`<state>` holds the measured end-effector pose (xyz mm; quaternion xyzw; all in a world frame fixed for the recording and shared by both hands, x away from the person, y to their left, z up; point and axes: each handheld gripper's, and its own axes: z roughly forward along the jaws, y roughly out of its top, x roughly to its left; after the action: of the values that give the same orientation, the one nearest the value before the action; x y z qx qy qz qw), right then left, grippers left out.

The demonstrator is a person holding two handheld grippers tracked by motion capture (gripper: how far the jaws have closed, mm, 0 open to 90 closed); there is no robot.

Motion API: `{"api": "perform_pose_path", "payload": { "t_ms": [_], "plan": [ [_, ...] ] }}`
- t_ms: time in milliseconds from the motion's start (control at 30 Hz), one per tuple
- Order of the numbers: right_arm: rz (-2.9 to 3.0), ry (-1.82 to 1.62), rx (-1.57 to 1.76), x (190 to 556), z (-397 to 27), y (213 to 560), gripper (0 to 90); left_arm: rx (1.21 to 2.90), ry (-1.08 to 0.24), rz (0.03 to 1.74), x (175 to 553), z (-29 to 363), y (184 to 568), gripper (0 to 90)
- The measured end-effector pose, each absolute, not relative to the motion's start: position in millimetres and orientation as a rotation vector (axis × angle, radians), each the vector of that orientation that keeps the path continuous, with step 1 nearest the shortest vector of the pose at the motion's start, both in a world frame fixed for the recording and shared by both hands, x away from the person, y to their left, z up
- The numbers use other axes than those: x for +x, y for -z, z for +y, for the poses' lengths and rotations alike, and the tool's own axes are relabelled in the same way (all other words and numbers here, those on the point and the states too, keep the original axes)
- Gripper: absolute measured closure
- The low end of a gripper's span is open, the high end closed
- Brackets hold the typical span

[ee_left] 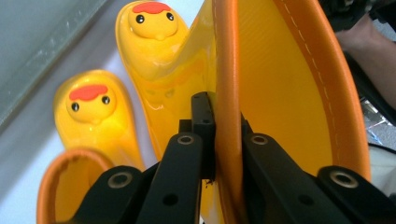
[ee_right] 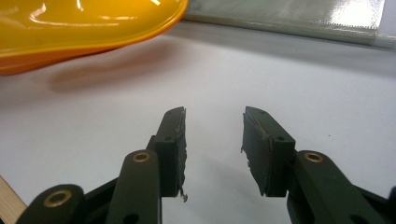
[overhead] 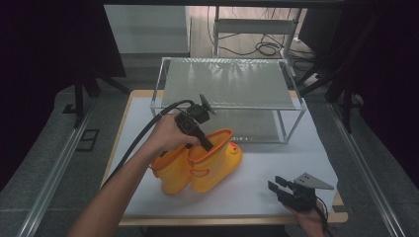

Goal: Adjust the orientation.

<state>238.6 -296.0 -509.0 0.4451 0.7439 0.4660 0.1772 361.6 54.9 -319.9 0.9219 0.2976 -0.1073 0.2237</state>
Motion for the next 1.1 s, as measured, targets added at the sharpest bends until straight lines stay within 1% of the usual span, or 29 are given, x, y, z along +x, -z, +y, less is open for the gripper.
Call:
{"api": "perform_pose_path", "payload": {
  "t_ms": [167, 467, 567, 633, 700, 800, 933, 1000, 1100],
  "plan": [
    [2.105, -1.32, 1.261, 238.8, -296.5, 509.2, 58.6, 2.54, 0.297, 0.842, 355.0, 65.7, 327.7, 88.3],
    [2.11, -1.316, 1.261, 239.2, -295.1, 509.9, 58.6, 2.56, 0.283, 0.829, 347.4, 79.3, 338.8, 87.9],
    [2.11, -1.316, 1.261, 239.1, -295.3, 510.0, 58.6, 2.564, 0.291, 0.825, 346.6, 80.8, 343.0, 86.0],
    [2.107, -1.318, 1.262, 239.4, -296.0, 510.1, 58.6, 2.552, 0.319, 0.812, 345.3, 80.7, 345.1, 82.8],
    [2.106, -1.318, 1.264, 239.7, -296.4, 510.2, 58.6, 2.548, 0.313, 0.808, 342.6, 80.1, 344.1, 79.2],
    [2.108, -1.317, 1.26, 239.6, -295.8, 510.1, 58.6, 2.547, 0.302, 0.813, 342.5, 82.7, 343.1, 76.4],
    [2.105, -1.319, 1.258, 239.5, -295.7, 510.1, 58.6, 2.478, 0.305, 0.808, 342.7, 86.5, 335.4, 66.1],
    [2.104, -1.318, 1.264, 239.7, -296.2, 510.0, 58.6, 2.462, 0.294, 0.815, 343.4, 88.6, 329.6, 58.7],
    [2.107, -1.316, 1.26, 239.9, -296.0, 510.1, 58.6, 2.432, 0.291, 0.829, 343.6, 92.3, 321.2, 52.8]
  ]
}}
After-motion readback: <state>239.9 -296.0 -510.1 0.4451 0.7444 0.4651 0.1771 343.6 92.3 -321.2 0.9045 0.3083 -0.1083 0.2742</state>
